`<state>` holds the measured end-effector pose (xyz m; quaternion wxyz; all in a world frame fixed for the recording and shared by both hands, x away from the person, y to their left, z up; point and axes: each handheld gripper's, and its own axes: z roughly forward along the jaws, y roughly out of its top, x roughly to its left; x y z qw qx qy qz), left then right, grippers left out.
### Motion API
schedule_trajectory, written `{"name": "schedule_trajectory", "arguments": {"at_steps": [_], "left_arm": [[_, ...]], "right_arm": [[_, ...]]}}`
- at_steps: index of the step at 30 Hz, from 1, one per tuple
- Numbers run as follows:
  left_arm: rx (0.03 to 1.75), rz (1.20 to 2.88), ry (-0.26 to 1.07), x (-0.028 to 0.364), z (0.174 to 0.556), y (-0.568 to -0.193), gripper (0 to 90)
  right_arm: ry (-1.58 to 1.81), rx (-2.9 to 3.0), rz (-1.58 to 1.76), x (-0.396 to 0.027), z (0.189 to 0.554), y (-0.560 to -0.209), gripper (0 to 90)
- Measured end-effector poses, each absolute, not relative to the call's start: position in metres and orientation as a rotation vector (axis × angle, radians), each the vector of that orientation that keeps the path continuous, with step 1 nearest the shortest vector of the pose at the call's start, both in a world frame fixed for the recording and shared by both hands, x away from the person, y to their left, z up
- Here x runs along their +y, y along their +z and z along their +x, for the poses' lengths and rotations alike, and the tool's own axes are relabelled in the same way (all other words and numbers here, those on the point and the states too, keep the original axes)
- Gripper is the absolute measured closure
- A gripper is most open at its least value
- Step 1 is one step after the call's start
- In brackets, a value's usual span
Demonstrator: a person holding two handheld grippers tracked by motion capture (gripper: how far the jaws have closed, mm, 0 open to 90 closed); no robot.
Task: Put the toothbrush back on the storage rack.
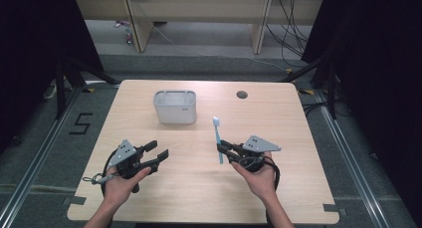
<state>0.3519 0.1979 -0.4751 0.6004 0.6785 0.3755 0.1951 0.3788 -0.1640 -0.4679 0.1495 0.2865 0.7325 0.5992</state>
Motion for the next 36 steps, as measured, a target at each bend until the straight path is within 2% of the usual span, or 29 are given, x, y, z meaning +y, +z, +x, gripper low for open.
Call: {"name": "schedule_trajectory", "arguments": {"at_steps": [25,36], "left_arm": [[0.753,1.585,0.353,0.151,0.365,-0.447,42.3],[0.737,1.591,0.316,0.136,0.371,-0.442,46.6]], "right_arm": [[1.749,2.102,0.801,-0.146,0.380,-0.467,78.8],[1.766,2.122,0.800,-0.136,0.381,-0.470,78.8]]}}
